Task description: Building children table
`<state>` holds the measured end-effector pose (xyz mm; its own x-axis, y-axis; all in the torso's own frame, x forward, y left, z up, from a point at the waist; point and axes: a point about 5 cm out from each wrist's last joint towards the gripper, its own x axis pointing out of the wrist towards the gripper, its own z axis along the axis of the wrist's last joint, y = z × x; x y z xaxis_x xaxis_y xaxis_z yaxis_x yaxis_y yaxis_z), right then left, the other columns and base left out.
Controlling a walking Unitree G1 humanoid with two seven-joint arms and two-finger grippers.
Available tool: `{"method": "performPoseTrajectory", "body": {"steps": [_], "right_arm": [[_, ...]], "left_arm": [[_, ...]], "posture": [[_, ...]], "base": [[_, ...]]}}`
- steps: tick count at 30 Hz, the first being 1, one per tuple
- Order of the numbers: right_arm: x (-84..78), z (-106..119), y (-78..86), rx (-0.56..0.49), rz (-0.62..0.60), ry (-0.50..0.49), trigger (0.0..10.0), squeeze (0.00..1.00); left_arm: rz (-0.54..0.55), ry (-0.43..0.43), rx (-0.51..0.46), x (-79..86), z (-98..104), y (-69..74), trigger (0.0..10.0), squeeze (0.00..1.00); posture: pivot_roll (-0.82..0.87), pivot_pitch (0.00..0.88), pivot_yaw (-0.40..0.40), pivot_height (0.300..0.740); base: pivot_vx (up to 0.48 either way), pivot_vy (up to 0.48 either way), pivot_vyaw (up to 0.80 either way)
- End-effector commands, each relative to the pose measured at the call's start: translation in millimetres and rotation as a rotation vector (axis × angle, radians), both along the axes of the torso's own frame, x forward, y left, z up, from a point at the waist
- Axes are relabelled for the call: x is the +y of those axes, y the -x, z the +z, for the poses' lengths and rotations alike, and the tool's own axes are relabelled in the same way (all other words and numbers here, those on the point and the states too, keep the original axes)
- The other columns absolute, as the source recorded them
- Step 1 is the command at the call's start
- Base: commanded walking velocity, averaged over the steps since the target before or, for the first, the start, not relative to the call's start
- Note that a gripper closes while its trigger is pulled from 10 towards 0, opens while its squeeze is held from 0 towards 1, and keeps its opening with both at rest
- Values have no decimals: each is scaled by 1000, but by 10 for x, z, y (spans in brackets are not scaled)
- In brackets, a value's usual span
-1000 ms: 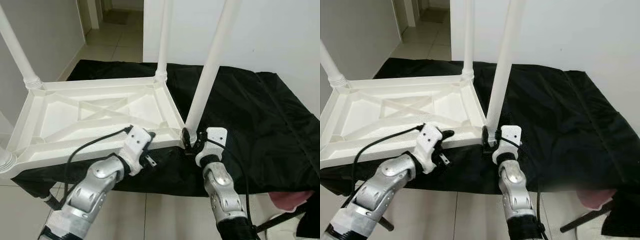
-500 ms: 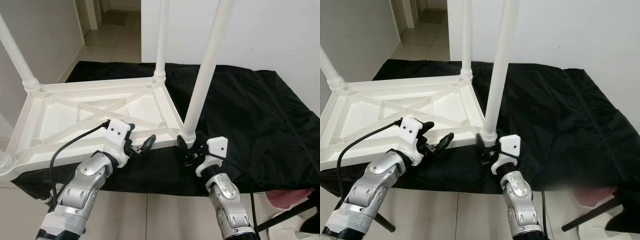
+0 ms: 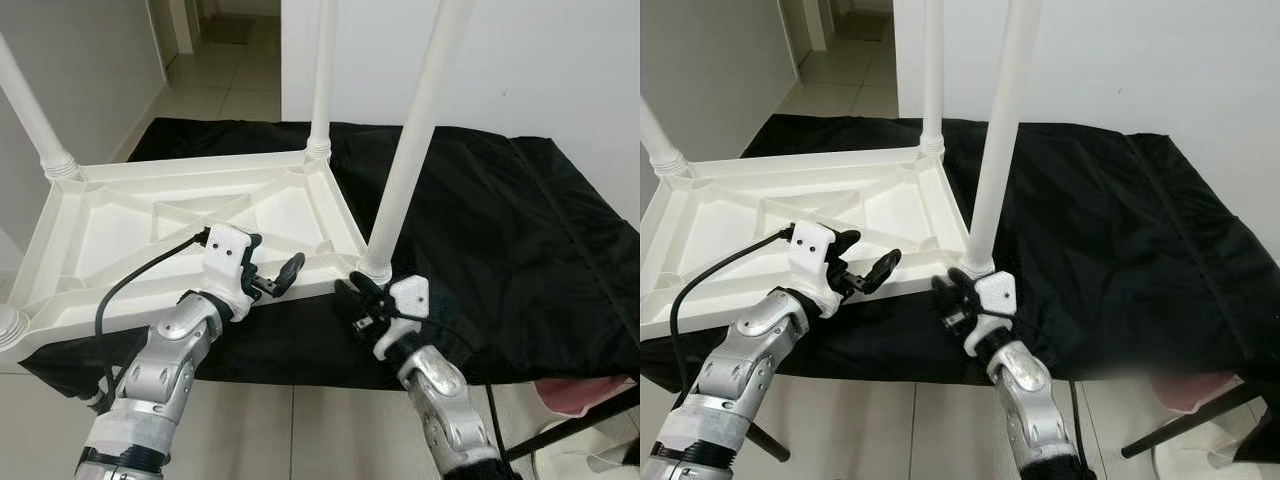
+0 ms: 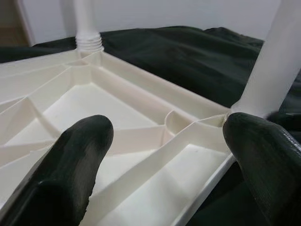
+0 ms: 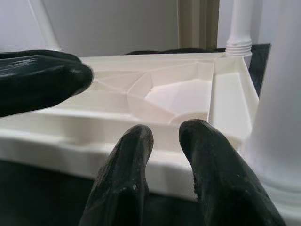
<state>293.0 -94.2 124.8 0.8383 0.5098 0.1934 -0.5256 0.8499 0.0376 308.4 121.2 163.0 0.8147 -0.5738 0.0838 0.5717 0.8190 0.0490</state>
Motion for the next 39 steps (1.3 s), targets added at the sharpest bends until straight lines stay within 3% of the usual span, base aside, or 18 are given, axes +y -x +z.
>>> {"method": "performPoseTrajectory", "body": {"steps": [1,6,11,17,27,32,39], "right_arm": [[-17,-23,-57,15,-16,-3,10000,0],[-46,114,-258,-24,-48,1,10000,0],[-88,152,-320,-28,-67,1,10000,0],[-245,166,-387,-23,-130,-2,10000,0],[-611,168,-494,-22,-304,-12,10000,0],[-738,163,-531,-17,-357,-23,10000,0],[-759,197,-551,-31,-358,-22,10000,0]], "left_arm": [[97,-13,-17,50,21,-46,10000,0],[132,-70,-41,152,73,-90,10000,0],[129,-88,-34,186,64,-100,10000,0],[9,-120,18,155,-22,-20,10000,0],[-145,-289,103,211,-230,132,10000,0],[-125,-335,125,309,-273,98,10000,0],[-93,-384,145,421,-298,47,10000,0]], "posture": [[47,35,-3,740],[49,31,7,740],[51,30,6,740],[49,30,9,740],[53,34,22,740],[56,32,22,740],[54,33,23,740]], "base": [[0,0,0],[0,0,0],[0,0,0],[0,0,0],[0,0,0],[0,0,0],[0,0,0]]}}
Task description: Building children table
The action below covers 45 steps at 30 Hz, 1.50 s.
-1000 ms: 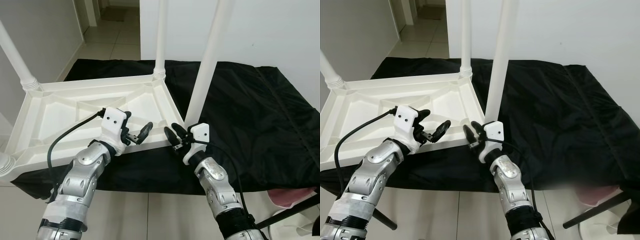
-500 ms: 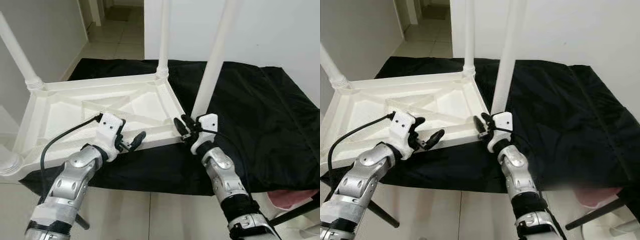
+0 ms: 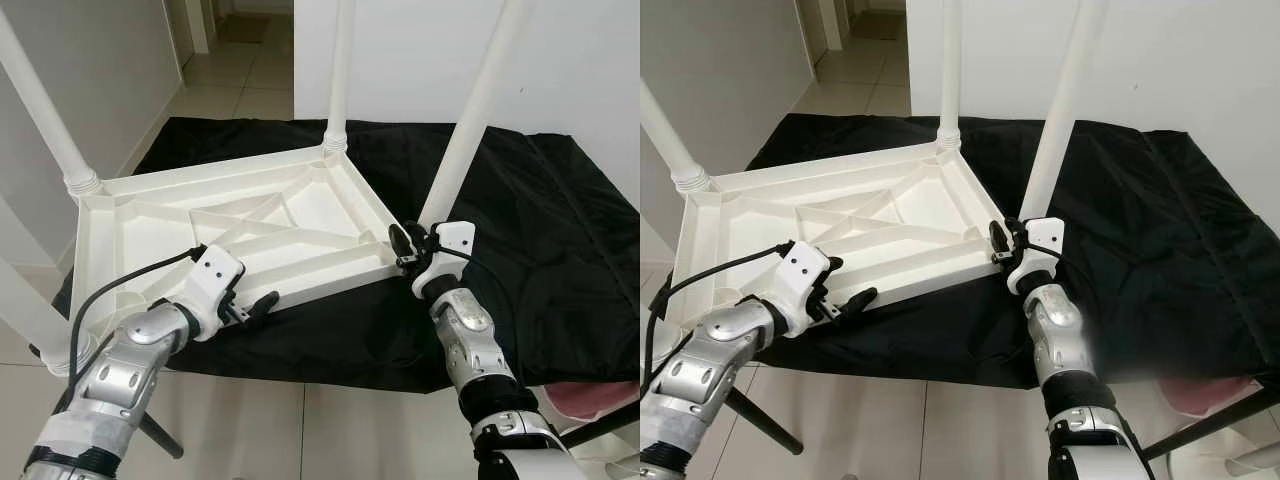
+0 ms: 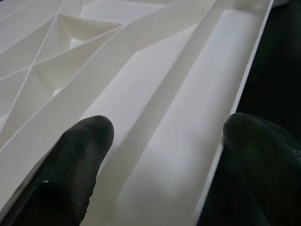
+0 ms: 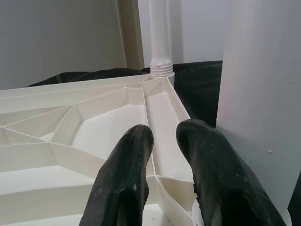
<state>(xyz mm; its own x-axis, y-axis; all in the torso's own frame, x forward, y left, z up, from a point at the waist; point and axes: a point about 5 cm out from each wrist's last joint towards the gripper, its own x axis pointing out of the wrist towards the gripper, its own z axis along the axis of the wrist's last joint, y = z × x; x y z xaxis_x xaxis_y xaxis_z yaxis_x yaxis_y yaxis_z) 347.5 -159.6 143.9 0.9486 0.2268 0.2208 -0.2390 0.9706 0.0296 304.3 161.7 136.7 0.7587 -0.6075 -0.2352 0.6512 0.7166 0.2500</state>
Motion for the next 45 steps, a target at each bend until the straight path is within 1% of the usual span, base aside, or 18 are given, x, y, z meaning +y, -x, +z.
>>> {"method": "performPoseTrajectory", "body": {"steps": [1,6,9,14,16,17,20,26,27,28,30,31,32,36,38,41,44,45], "right_arm": [[-99,26,-12,-12,-44,-21,10000,0],[-69,47,-30,-28,-39,-23,10000,0],[-34,33,-35,-28,-32,-30,10000,0],[11,13,-37,-23,-21,-34,10000,0],[21,12,-39,-23,-16,-34,10000,0],[38,15,-44,-22,-10,-34,10000,0],[47,18,-47,-22,-6,-34,10000,0],[103,23,-36,-31,28,-29,10000,0],[103,23,-36,-31,28,-29,10000,0],[123,15,-27,-31,38,-25,10000,0],[123,15,-27,-31,38,-25,10000,0],[142,-3,-16,-29,46,-23,10000,0],[145,-9,-14,-28,47,-22,10000,0],[147,-12,-14,-27,46,-23,10000,0],[158,-18,-10,-26,49,-23,10000,0],[166,-24,-6,-24,51,-24,10000,0],[166,-24,-7,-24,51,-25,10000,0],[166,-27,-6,-23,51,-25,10000,0]], "left_arm": [[-14,-29,22,35,-39,-2,10000,0],[-35,-36,35,33,-44,7,10000,0],[-81,-23,45,-16,-47,59,10000,0],[-131,69,39,-112,41,99,10000,0],[-142,74,39,-126,56,105,10000,0],[-163,115,40,-159,108,123,10000,0],[-178,143,41,-182,142,138,10000,0],[-191,50,63,-190,10,164,10000,0],[-191,50,63,-190,10,164,10000,0],[-193,30,83,-191,-53,181,10000,0],[-193,30,83,-191,-53,181,10000,0],[-171,-9,108,-171,-164,175,10000,0],[-163,-21,113,-163,-191,171,10000,0],[-140,-31,135,-139,-227,152,10000,0],[-93,-38,147,-86,-261,112,10000,0],[-57,-80,137,-19,-288,71,10000,0],[-43,-90,129,-4,-287,53,10000,0],[-35,-78,131,-4,-278,39,3451,0]], "posture": [[50,30,25,740],[49,29,24,740],[50,30,18,740],[52,30,6,740],[53,31,0,740],[53,31,0,740],[52,31,-2,740],[53,30,-11,740],[53,30,-11,740],[49,26,-11,740],[49,26,-11,740],[44,22,-12,740],[44,22,-12,740],[42,20,-10,740],[41,20,-10,740],[39,17,-9,740],[39,17,-9,740],[39,17,-9,740]], "base": [[0,0,0],[0,0,0],[0,0,0],[0,0,0],[0,0,0],[0,0,0],[0,0,0],[0,0,0],[0,0,0],[0,0,0],[0,0,0],[0,0,0],[0,0,0],[0,0,0],[0,0,0],[0,0,0],[0,0,0],[0,0,0]]}}
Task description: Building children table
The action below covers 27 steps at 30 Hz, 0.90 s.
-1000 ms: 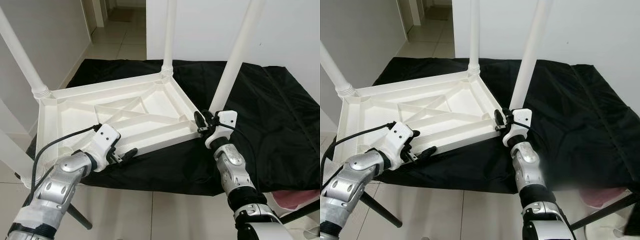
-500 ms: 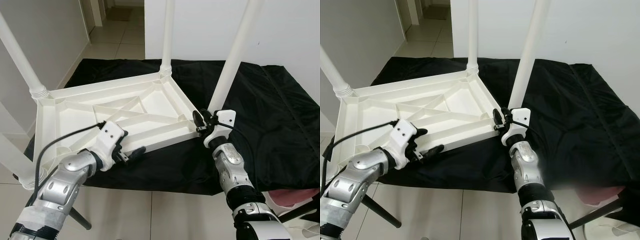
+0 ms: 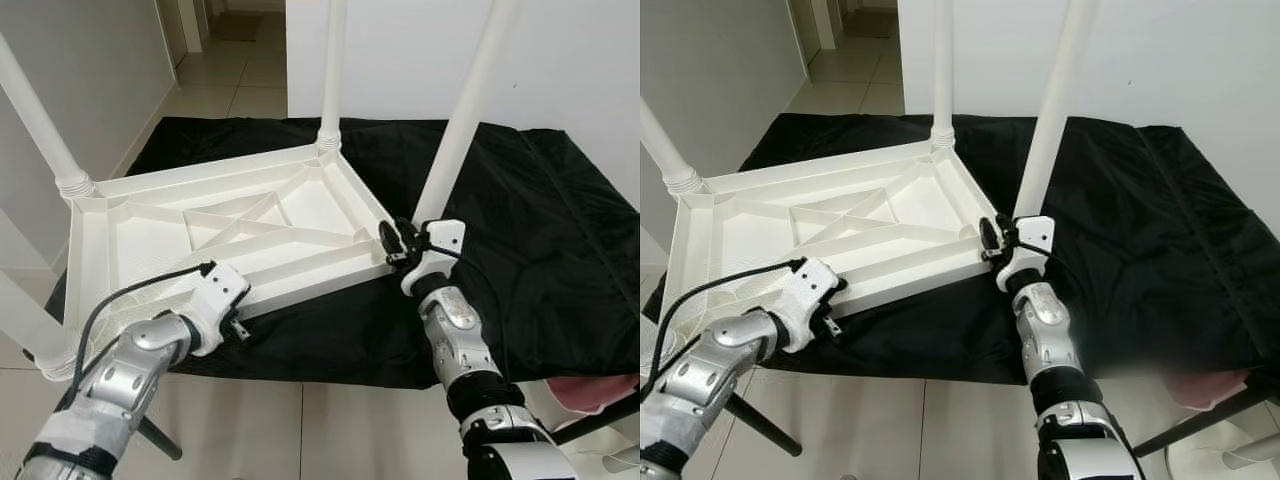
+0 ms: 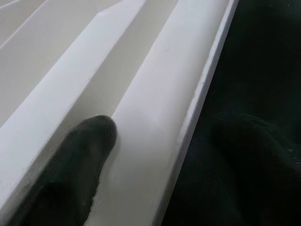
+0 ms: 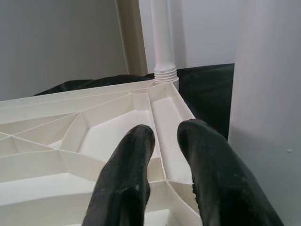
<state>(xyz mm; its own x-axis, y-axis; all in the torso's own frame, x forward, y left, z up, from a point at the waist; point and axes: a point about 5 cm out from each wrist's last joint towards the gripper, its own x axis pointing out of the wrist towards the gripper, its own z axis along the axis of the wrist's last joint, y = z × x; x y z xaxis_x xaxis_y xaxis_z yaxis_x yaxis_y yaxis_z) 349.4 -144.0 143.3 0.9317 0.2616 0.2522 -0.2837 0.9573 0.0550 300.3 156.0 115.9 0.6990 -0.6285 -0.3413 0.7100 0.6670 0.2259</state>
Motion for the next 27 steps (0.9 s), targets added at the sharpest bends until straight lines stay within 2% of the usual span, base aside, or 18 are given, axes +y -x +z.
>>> {"method": "performPoseTrajectory", "body": {"steps": [1,3,4,15,16,20,23,27], "right_arm": [[12,-23,15,3,6,9,10000,0],[12,-23,15,3,6,9,10000,0],[14,-26,14,3,6,10,10000,0],[28,-19,6,1,4,5,10000,0],[32,-25,10,2,1,2,10000,0],[30,-26,10,2,-2,0,10000,0],[25,-17,8,-2,-14,-7,10000,0],[16,-17,9,-3,-22,-10,10000,0]], "left_arm": [[33,-6,28,54,-53,-27,1686,0],[33,-6,28,54,-53,-27,1686,0],[44,3,24,55,-42,-47,0,0],[59,1,-14,32,-23,-126,0,0],[45,2,-33,-55,0,-169,0,0],[40,3,-42,-101,10,-186,0,0],[37,5,-69,-265,26,-253,0,0],[28,15,-82,-363,39,-277,0,0]], "posture": [[39,17,-9,740],[39,17,-9,740],[41,16,-10,740],[41,15,-9,740],[40,15,-3,740],[40,14,-2,740],[33,16,8,740],[33,19,12,740]], "base": [[0,0,0],[0,0,0],[0,0,0],[0,0,0],[0,0,0],[0,0,0],[0,0,0],[0,0,0]]}}
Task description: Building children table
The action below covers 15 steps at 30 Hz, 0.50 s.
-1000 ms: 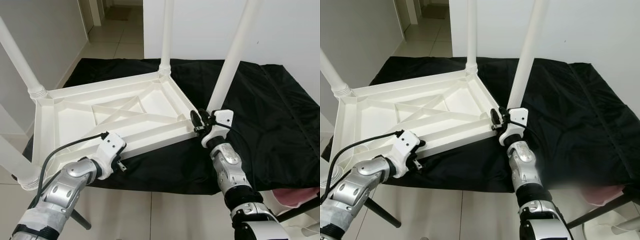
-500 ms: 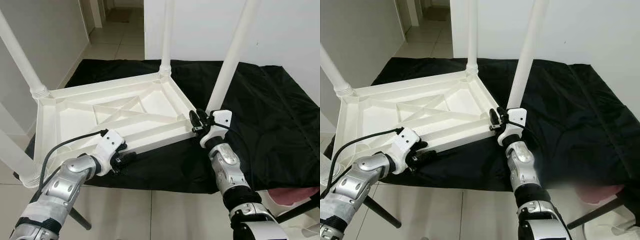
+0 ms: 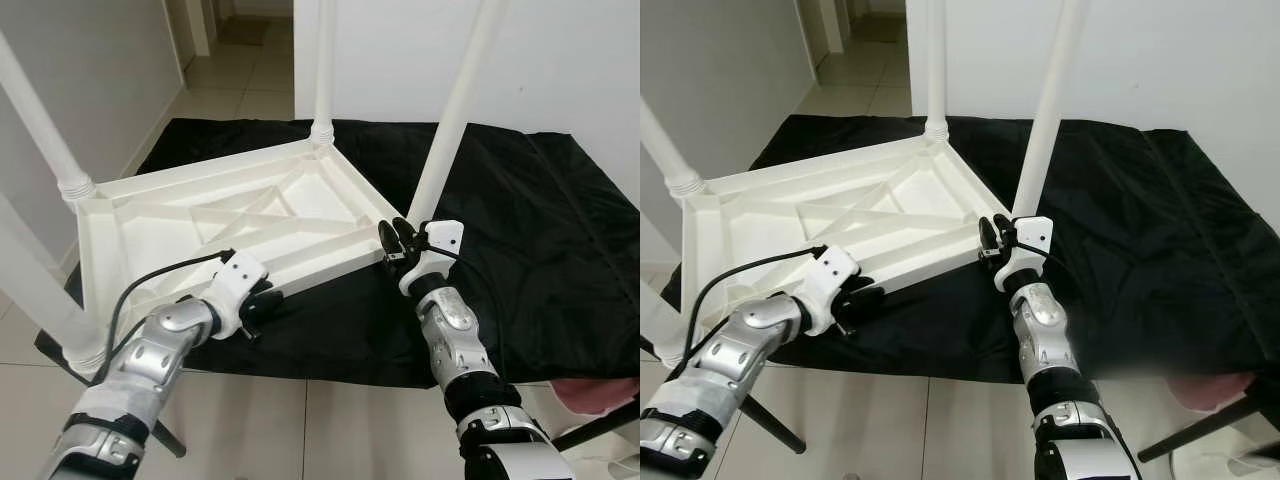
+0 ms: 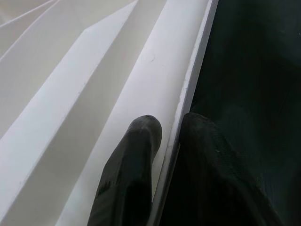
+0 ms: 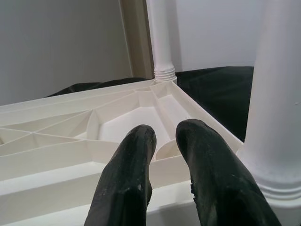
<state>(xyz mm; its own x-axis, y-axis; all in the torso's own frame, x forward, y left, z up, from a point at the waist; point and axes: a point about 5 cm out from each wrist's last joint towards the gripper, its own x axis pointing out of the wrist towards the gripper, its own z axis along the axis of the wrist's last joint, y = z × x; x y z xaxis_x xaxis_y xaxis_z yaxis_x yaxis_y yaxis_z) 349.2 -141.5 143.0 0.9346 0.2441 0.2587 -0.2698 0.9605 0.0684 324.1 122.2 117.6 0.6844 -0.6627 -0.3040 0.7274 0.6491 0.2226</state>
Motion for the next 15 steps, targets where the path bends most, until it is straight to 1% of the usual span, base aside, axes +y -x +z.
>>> {"method": "performPoseTrajectory", "body": {"steps": [1,2,4,6,7,8,10,11,13,14,15], "right_arm": [[-13,-14,6,0,-10,4,10000,0],[-13,-14,6,0,-10,4,10000,0],[-14,-20,10,2,-14,3,10000,0],[-14,-20,10,2,-14,3,10000,0],[-15,-23,12,2,-16,2,10000,0],[-17,-28,14,4,-21,-1,10000,0],[-17,-28,14,4,-21,-1,10000,0],[-19,-33,16,5,-25,-3,10000,0],[-19,-33,16,5,-25,-3,10000,0],[-19,-38,19,7,-29,-6,10000,0],[-16,-42,21,7,-31,-7,10000,0]], "left_arm": [[59,-11,-65,-78,33,-49,0,0],[59,-11,-65,-78,33,-49,0,0],[34,5,-76,-206,52,-55,0,0],[34,5,-76,-206,52,-55,0,0],[26,11,-81,-273,62,-63,431,0],[7,17,-86,-355,74,-62,0,0],[7,17,-86,-355,74,-62,0,0],[-7,25,-93,-449,91,-68,4627,0],[-7,25,-93,-449,91,-68,4627,0],[-34,30,-100,-565,105,-60,3569,0],[-56,33,-104,-665,112,-52,10000,0]], "posture": [[33,18,14,740],[33,18,14,740],[31,23,19,740],[31,23,19,740],[31,24,21,740],[32,26,25,740],[32,26,25,740],[31,28,29,740],[31,28,29,740],[31,29,32,740],[29,32,35,740]], "base": [[0,0,0],[0,0,0],[0,0,0],[0,0,0],[0,0,0],[0,0,0],[0,0,0],[0,0,0],[0,0,0],[0,0,0],[0,0,0]]}}
